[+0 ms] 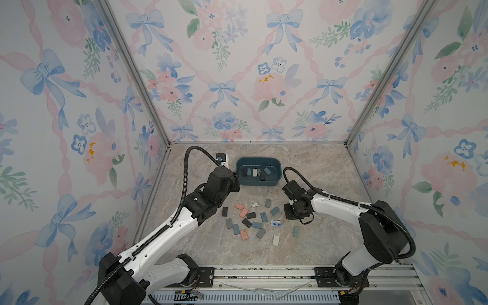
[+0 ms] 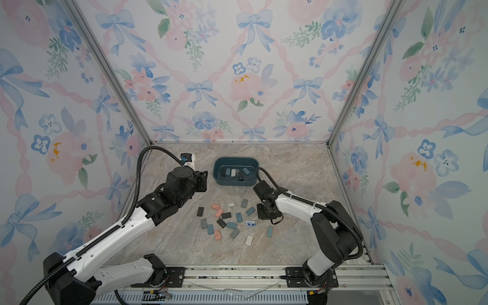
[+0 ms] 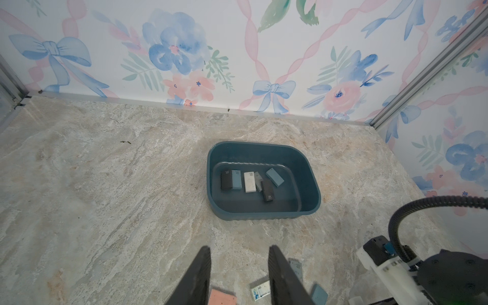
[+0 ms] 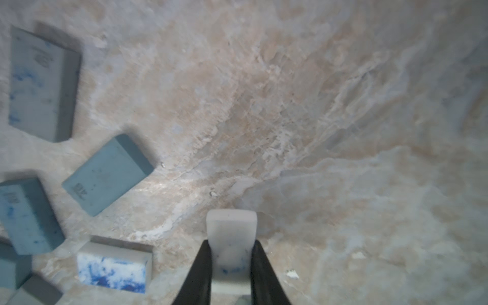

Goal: Put the eraser in the storage box
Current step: Pick up the eraser from the center of the board, then place the eraser in the storage box.

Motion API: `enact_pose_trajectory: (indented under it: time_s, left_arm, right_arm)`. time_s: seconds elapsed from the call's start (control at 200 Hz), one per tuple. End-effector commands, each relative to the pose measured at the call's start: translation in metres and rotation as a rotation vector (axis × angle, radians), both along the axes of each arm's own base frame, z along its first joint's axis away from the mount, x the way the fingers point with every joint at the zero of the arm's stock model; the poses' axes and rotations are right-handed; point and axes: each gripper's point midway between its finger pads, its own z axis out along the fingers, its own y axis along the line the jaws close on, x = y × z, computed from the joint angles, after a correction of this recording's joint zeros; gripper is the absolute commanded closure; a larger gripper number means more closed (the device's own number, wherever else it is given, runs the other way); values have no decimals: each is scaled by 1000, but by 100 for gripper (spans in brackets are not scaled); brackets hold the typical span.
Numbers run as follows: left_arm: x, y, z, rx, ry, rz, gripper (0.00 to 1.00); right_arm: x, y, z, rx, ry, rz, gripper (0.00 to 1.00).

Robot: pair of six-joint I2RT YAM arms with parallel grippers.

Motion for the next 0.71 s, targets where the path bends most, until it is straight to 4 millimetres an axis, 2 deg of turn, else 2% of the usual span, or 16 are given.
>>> enact_pose_trajectory:
  time_s: [0.0,0.53,0.55,0.7]
  left_arm:
    - [-2,5,1,-5,-14,17,61]
    - [-10,11,-11,-30,7,34,61]
    - [-10,11,-13,-32,11,35,61]
    - [-13,12,-20,-45,27,35,61]
  right_arm:
    - [10,9,27,19,-60,15,75]
    - [87,46,98,122,-237,76,73]
    - [89,47,90,110,-220,78,73]
    - [111,51,97,113,-239,86,73]
